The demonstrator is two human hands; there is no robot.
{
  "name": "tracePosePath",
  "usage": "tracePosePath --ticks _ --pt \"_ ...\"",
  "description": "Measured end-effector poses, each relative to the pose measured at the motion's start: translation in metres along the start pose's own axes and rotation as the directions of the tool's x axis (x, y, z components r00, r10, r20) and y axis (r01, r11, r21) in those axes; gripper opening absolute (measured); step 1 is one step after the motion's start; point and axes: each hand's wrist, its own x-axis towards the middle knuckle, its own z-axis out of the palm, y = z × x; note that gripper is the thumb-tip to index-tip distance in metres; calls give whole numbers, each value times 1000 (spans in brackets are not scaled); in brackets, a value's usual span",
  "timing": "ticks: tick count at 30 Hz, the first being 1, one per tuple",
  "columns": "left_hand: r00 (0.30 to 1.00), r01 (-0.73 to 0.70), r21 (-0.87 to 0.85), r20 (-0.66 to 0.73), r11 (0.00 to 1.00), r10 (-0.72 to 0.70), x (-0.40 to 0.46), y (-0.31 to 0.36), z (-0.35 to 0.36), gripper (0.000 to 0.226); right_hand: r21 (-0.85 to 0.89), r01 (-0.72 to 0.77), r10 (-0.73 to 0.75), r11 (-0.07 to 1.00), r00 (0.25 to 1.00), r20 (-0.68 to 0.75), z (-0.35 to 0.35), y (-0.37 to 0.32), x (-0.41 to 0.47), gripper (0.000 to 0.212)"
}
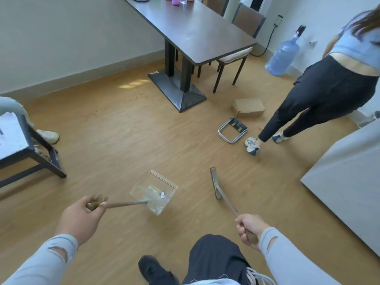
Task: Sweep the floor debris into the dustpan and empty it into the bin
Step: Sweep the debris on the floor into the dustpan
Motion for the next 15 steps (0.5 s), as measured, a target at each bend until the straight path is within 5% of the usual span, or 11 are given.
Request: tracePosePath --ticks 8,15 --pt "1000 9 -44 13 999 -8 68 23 -31 22 71 -52 56 996 997 -52 53 -84 25 15" --pt "993 115 -76 10 990 -114 151 56 -53 22 99 -74 70 992 997 45 178 -235 95 19"
